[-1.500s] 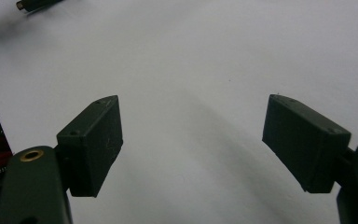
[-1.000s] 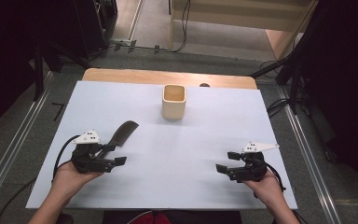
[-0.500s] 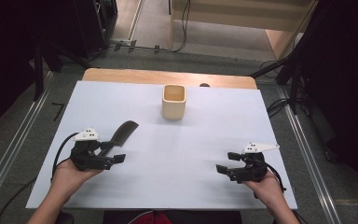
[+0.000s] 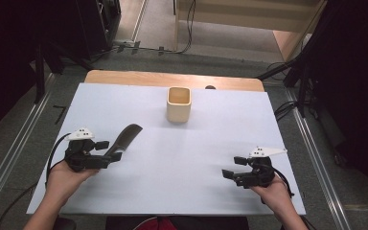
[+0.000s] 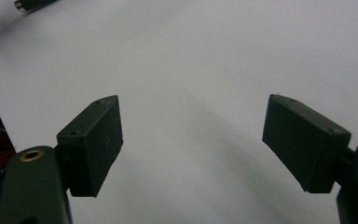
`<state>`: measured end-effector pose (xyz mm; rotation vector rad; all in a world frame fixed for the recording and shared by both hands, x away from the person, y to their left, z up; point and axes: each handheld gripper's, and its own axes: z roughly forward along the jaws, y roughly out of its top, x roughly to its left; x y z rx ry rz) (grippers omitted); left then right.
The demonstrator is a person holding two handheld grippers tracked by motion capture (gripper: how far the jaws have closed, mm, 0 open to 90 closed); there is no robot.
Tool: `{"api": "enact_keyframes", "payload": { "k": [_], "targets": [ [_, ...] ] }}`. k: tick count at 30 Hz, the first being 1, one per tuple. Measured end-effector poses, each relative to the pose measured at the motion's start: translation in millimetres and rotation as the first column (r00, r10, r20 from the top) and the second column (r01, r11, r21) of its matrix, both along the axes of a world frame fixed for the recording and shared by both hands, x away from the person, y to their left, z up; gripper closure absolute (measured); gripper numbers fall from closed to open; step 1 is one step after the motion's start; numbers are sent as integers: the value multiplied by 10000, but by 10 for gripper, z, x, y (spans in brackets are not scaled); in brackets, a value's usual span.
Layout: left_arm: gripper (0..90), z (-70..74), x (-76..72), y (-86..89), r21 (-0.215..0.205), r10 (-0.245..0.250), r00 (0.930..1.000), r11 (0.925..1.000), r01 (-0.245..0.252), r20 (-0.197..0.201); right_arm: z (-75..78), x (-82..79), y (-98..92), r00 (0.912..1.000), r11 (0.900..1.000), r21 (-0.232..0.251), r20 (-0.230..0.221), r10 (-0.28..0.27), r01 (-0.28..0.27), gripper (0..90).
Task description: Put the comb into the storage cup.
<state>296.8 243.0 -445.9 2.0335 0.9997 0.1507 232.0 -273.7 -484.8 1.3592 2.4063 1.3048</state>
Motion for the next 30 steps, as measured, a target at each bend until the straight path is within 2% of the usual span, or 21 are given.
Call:
{"api": "enact_keyframes", "payload": {
  "k": [8,12,30],
  "targets": [
    [267,15,9,155,121,622,9979,9980,-624,160,2,9,4,10000,10000,-11,34,28,-28,183],
    [267,21,-4,221,54,938,9953,9956,-940,221,6,19,15,10000,10000,2,39,44,-44,183],
    [266,3,-100,385,317,1925,9809,9806,-1934,288,13,120,112,9991,9991,-88,73,426,-425,183]
  ]
}}
